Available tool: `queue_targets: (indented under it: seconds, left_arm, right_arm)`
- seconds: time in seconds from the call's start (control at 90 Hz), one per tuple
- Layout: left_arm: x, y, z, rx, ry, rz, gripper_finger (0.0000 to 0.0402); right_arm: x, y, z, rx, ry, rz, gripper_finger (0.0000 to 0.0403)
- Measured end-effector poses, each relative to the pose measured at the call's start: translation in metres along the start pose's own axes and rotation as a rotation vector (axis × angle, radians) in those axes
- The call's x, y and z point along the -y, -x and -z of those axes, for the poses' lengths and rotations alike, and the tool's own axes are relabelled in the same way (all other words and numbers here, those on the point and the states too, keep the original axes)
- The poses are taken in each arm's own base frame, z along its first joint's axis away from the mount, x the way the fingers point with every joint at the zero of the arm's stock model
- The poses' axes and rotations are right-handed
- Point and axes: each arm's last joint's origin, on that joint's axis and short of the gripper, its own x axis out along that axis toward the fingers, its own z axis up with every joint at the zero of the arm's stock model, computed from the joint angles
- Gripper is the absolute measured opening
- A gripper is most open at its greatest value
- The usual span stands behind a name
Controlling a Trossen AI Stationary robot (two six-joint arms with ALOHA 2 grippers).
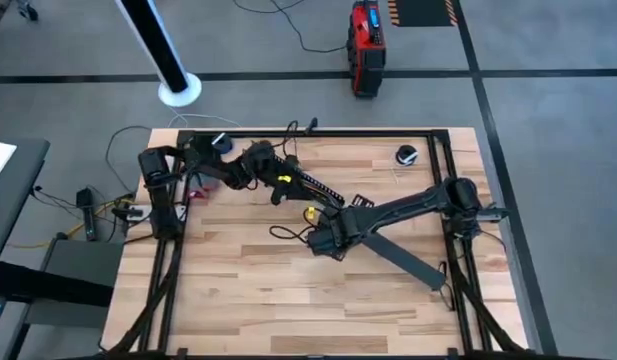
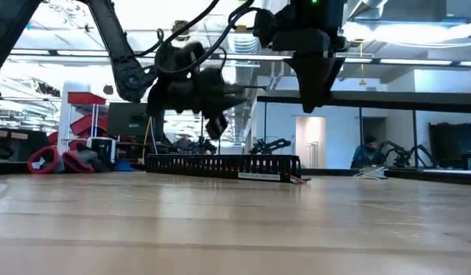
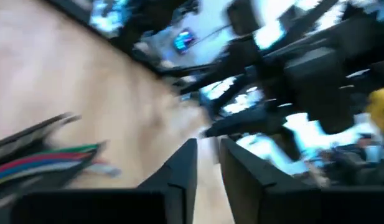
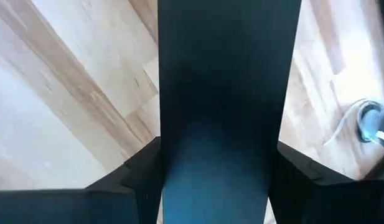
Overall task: Ziptie cables
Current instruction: Close the black cable duct
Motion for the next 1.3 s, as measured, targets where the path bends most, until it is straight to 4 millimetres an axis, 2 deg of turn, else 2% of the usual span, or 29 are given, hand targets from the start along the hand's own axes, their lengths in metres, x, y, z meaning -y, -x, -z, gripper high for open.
queue_targets:
  seconds: [0.167, 0.289, 0.578, 0.733, 1.144, 1.3]
  left_arm:
    - [-0.014, 0.015, -0.003, 0.012, -0.016, -0.081, 0.0005]
    - [-0.022, 0.018, -0.008, -0.017, -0.018, -0.154, 0.0001]
    - [-0.029, 0.012, -0.023, -0.1, -0.089, -0.409, 0.0]
    - [-0.032, 0.014, -0.019, -0.142, -0.099, -0.491, 0.0]
    - [-0.033, 0.012, -0.015, -0.189, -0.215, -0.625, 0.0]
    - [-0.03, 0.005, -0.016, -0.173, -0.257, -0.616, 0.0]
  right_arm:
    - [0.006, -0.006, -0.012, 0.006, 0.024, -0.051, 0.0196]
    - [0.015, -0.01, -0.02, -0.003, 0.034, -0.062, 0.0196]
    - [0.031, -0.019, -0.033, -0.023, 0.042, -0.071, 0.0196]
    - [0.033, -0.02, -0.035, -0.034, 0.048, -0.101, 0.0196]
    - [0.033, -0.022, -0.041, -0.036, -0.005, -0.166, 0.0196]
    - [0.034, -0.022, -0.04, -0.047, -0.02, -0.161, 0.0196]
